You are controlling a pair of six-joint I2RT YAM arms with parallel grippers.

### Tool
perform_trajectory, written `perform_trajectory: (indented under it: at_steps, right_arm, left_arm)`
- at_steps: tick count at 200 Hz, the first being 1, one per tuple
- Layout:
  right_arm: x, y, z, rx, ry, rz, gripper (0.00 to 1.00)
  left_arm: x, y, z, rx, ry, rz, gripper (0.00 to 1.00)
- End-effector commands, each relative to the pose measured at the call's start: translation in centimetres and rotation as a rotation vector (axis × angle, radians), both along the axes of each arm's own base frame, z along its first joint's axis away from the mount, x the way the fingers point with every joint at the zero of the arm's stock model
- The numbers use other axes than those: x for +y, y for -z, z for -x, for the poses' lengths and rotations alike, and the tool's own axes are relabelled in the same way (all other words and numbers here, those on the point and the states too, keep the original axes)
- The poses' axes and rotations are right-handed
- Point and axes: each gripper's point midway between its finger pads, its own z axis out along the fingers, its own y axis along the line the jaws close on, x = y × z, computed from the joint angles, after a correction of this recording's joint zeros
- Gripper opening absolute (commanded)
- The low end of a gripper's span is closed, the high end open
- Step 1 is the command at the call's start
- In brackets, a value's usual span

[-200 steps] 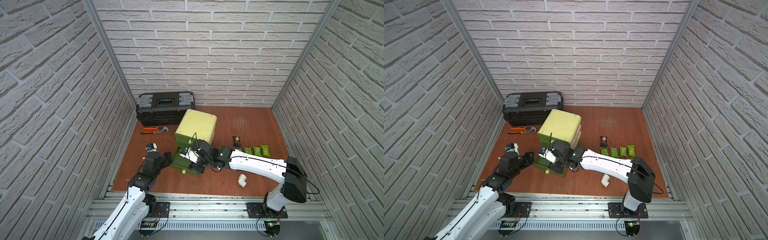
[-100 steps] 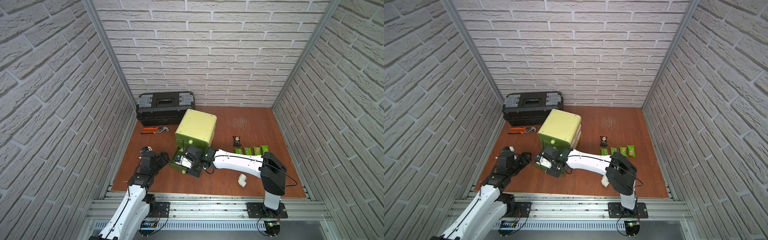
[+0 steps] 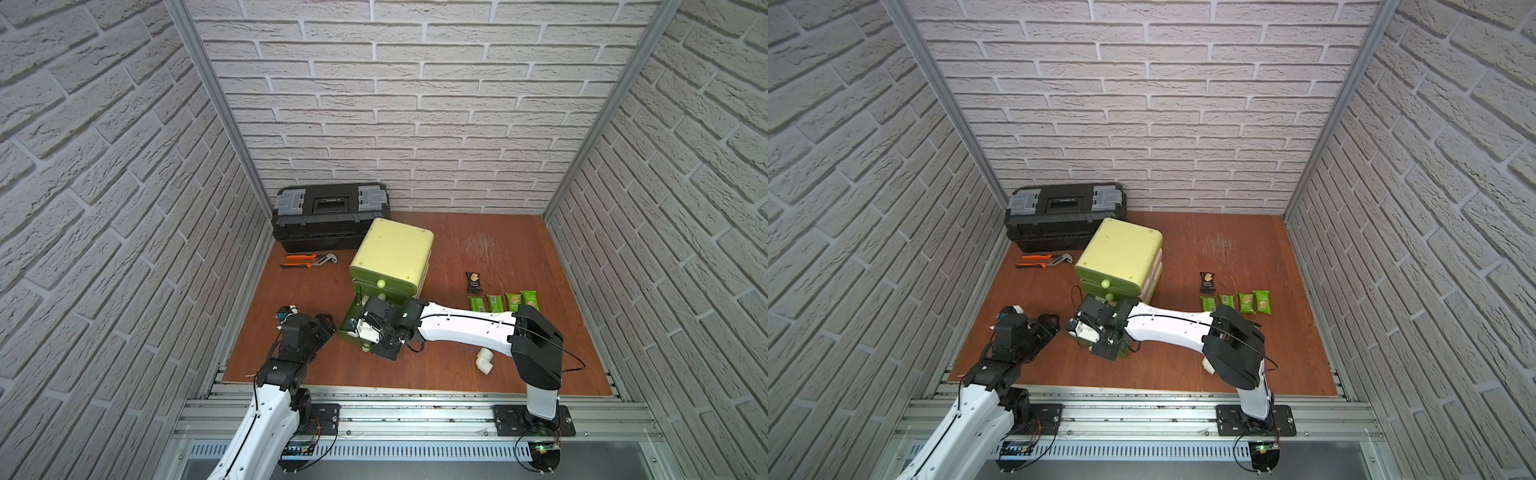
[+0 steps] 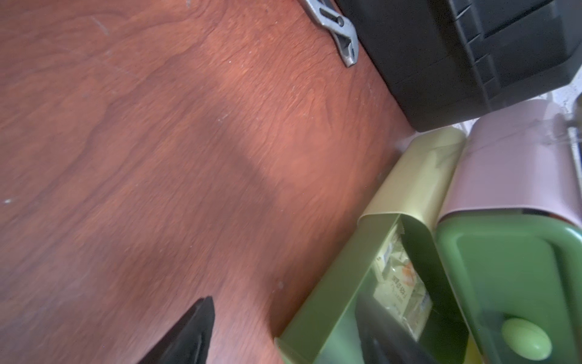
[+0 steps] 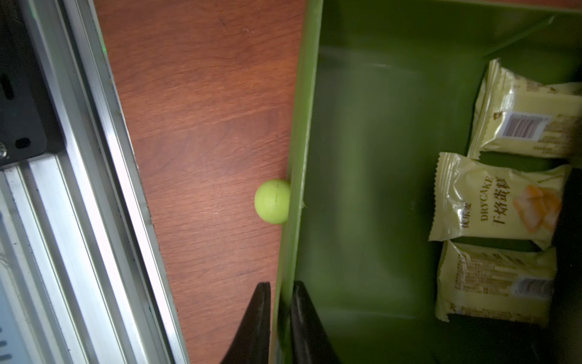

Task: Take the cookies out of the drawer
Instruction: Close the drawer of the storage box.

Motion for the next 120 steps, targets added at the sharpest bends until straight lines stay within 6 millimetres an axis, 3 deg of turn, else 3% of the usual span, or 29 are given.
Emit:
perform_trajectory:
  at_steps: [1, 46, 78, 96, 120]
  right_arm:
    - [1.0, -0.6, 1.9, 0.036, -0.035, -0.031, 0.15]
    - [1.4, -0.8, 4.0, 0.070, -0.059, -0.034, 0.14]
    - [1.6, -1.1, 4.5, 0.084, -0.054, -0.050, 0.16]
    - [1.9, -1.7, 4.4, 0.078, -0.055, -0.065, 0.23]
    - [2.4, -4.3, 3.6, 0.052, -0.063, -0.116, 0.36]
  left_arm:
    - [0.4, 0.3, -0.1, 0.000, -0.020, -0.008, 0.76]
    - [0.1, 0.5, -0.4, 0.004, -0.009, -0.004, 0.76]
    - [0.2, 0.6, -0.6, 0.003, -0.009, -0.006, 0.76]
    - [0.2, 0.6, -0.6, 0.004, -0.007, -0.006, 0.76]
    - [0.3, 0.5, -0.6, 0.003, -0.008, -0.002, 0.76]
